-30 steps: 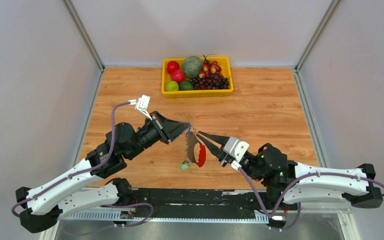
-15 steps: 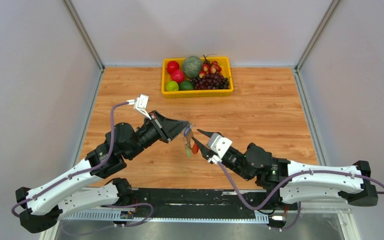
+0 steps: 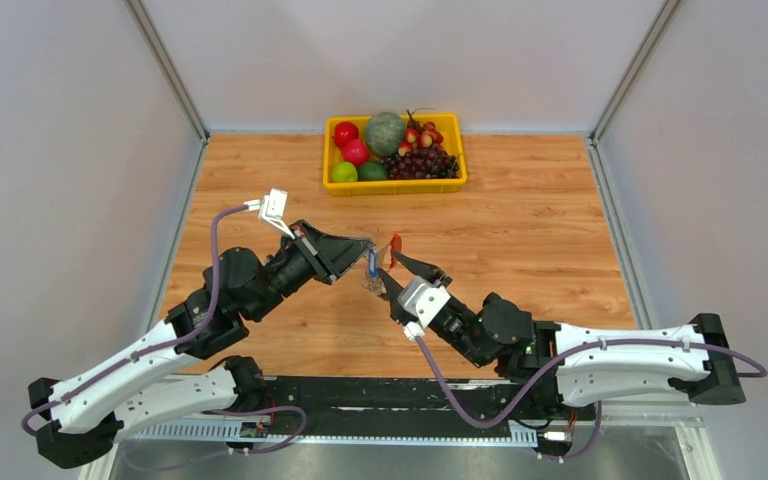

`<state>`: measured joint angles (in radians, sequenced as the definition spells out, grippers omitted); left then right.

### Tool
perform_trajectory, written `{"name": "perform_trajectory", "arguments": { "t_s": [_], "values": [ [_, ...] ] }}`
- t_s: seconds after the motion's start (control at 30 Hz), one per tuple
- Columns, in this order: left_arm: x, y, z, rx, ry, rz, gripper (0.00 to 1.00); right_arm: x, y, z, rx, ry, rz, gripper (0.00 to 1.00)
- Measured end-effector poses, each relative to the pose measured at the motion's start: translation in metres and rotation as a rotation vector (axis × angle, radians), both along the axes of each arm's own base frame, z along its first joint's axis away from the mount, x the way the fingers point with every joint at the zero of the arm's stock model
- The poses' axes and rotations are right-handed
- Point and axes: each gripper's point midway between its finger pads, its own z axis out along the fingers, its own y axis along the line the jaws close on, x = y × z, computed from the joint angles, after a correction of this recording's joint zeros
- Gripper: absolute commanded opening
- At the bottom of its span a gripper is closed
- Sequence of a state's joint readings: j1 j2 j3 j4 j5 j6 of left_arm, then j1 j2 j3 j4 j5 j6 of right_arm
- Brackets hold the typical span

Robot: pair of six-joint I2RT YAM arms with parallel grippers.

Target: Put the keys on the keyring

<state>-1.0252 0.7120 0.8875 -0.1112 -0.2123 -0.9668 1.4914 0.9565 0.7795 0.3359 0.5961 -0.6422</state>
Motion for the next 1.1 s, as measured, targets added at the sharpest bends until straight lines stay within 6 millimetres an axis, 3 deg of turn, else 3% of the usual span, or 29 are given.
{"name": "perform_trajectory", "arguments": {
  "t_s": [0.33, 1.1],
  "values": [
    [0.000, 0.002, 0.001, -0.004, -0.002, 0.007, 0.00, 0.008, 0.008, -0.008, -0.027, -0.066, -0.060, 0.43],
    [-0.001, 0.005, 0.005, -0.016, -0.008, 0.006, 0.00, 0.013, 0.016, 0.005, 0.025, -0.126, -0.109, 0.33]
  ]
}}
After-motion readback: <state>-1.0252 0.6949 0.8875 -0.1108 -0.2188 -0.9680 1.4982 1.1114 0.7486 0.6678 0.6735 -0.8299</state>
